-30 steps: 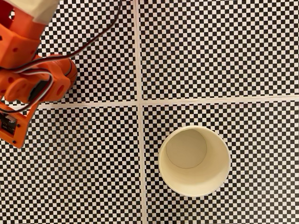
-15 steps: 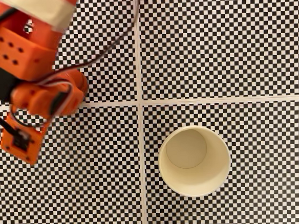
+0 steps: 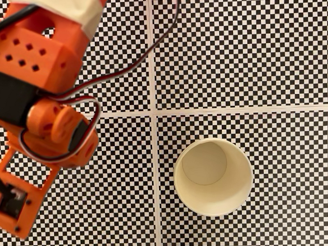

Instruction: Grasp basketball and place into cup.

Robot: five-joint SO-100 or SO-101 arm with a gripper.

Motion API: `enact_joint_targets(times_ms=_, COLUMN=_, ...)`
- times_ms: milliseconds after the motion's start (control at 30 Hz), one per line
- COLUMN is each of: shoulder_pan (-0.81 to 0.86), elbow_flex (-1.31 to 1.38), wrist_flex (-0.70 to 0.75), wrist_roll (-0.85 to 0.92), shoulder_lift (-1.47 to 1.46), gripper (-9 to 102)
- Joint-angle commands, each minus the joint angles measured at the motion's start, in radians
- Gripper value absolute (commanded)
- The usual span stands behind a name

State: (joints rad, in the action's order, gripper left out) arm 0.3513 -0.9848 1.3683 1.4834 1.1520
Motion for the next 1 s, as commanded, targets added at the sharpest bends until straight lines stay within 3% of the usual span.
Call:
enact_joint_targets(times_ms=0, shoulder_pan=-0.015, elbow_flex=0.051, wrist_flex=-0.035, wrist_roll=0.006, shoulder_lift=0.064, gripper=0)
enact_joint_targets(times_ms=333, shoulder_pan=-0.100, elbow_flex=-0.005, wrist_flex=-0.175, wrist_roll=0.037, shoulder_lift=0.060, gripper=0)
enact_joint_targets(times_ms=967, shoulder_pan=-0.210, elbow_flex=-0.218, wrist_flex=-0.167, wrist_roll=-0.037, shoulder_lift=0.319, gripper=0)
